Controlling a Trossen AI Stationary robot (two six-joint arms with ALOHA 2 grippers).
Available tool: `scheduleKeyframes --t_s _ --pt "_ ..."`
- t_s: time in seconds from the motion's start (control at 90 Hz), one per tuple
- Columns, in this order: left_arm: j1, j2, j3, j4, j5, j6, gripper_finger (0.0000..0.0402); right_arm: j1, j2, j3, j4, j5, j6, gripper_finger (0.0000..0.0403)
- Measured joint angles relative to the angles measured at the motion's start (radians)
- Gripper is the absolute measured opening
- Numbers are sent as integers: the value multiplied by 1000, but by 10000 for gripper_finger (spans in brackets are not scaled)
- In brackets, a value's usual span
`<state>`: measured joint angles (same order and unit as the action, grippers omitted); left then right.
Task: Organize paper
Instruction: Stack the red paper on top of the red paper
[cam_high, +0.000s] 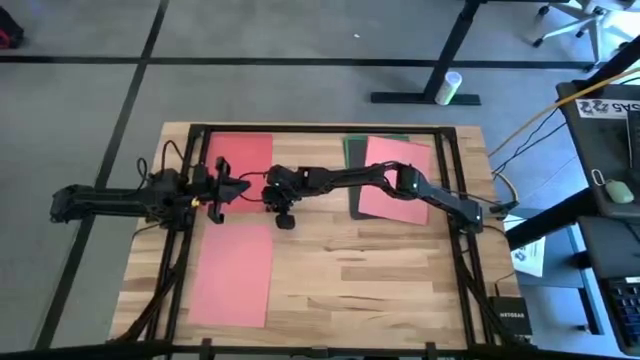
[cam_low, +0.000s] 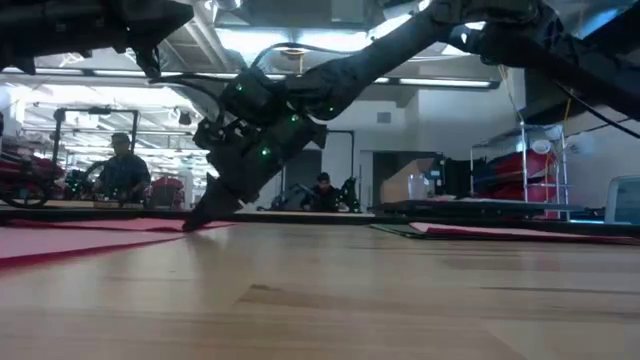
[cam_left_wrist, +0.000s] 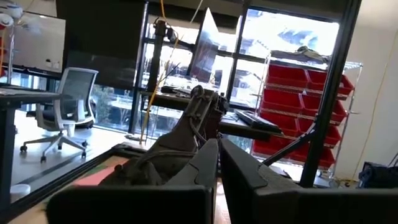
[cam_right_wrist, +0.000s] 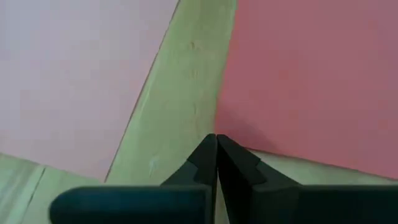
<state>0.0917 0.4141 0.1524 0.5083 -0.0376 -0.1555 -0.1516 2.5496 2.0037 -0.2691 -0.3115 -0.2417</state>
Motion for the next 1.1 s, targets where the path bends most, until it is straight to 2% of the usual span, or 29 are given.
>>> scheduleKeyframes --t_s 0.289,0.478,0.667,0.833,1.1 --pt "0 0 0 -5 0 0 0 -5 0 0 -2 0 10 0" --pt "0 0 0 -7 0 7 0 7 -39 -3 -100 -1 -1 0" --pt "0 0 0 -12 0 7 0 -4 -53 21 -119 122 34 0" --pt "0 0 0 -12 0 6 0 -46 -48 23 -121 311 111 0" --pt "0 0 0 -11 0 6 0 -80 -47 23 -85 326 233 0"
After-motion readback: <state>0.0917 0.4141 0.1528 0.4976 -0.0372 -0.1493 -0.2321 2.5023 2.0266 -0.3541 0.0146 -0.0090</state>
